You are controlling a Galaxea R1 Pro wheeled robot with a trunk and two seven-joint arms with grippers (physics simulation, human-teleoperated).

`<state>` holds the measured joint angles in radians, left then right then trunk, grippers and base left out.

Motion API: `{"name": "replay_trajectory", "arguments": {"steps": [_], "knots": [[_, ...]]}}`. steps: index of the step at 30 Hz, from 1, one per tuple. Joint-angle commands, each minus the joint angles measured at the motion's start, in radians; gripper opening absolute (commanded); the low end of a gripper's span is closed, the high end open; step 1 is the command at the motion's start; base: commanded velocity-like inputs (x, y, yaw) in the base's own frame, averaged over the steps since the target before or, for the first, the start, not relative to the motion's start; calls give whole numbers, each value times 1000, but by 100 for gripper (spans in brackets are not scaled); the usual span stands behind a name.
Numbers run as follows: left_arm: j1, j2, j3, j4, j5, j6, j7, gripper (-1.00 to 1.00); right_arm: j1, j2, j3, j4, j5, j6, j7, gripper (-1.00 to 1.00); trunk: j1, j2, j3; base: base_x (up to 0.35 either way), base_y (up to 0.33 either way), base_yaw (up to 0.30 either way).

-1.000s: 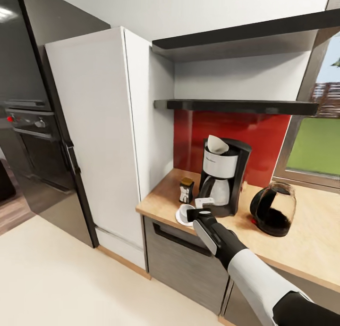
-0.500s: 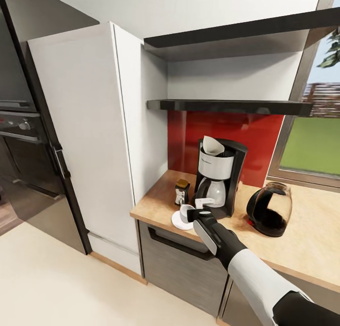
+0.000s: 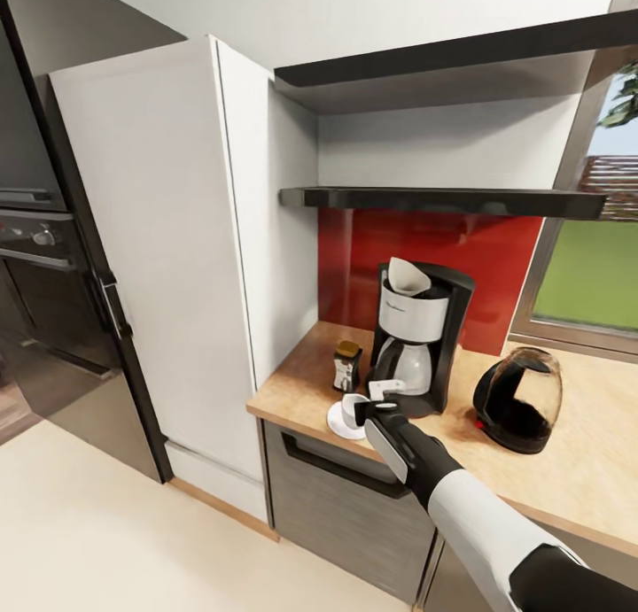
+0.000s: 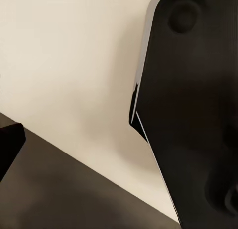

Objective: Set up a coffee station on the kitchen countertop: keep the coffee maker on the countertop, move the bottle of coffee from the kitchen shelf to the counter next to the coffee maker, place a paper coffee filter on top of the coffee maker, put the saucer next to the coffee maker with the coffee cup on the saucer, and place the electric kettle next to the coffee maker.

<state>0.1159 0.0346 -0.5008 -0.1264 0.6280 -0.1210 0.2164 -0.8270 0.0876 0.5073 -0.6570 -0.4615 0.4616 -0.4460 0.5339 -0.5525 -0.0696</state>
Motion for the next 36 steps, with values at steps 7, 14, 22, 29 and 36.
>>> {"name": "replay_trajectory", "arguments": {"steps": [7,14,22,29,36], "knots": [[0,0,-9,-3,8,1,6,100,-1,0,5,4,-10,2,-7,-100,1,-2,-2,16,12,0],[-1,1,-9,-3,8,1,6,100,-1,0,6,8,-9,2,-7,-100,1,-2,-2,1,1,0],[-1,-1,-9,-2,7,2,6,100,-1,0,5,10,-7,2,-8,-100,1,-2,-2,45,0,0],[0,-1,-9,-2,7,1,6,100,-1,-3,4,19,-8,2,-8,-100,1,-2,-2,109,0,0],[-1,1,-9,-2,7,3,6,100,-1,-3,4,33,-8,2,-8,-100,1,-2,-2,7,0,0]]}}
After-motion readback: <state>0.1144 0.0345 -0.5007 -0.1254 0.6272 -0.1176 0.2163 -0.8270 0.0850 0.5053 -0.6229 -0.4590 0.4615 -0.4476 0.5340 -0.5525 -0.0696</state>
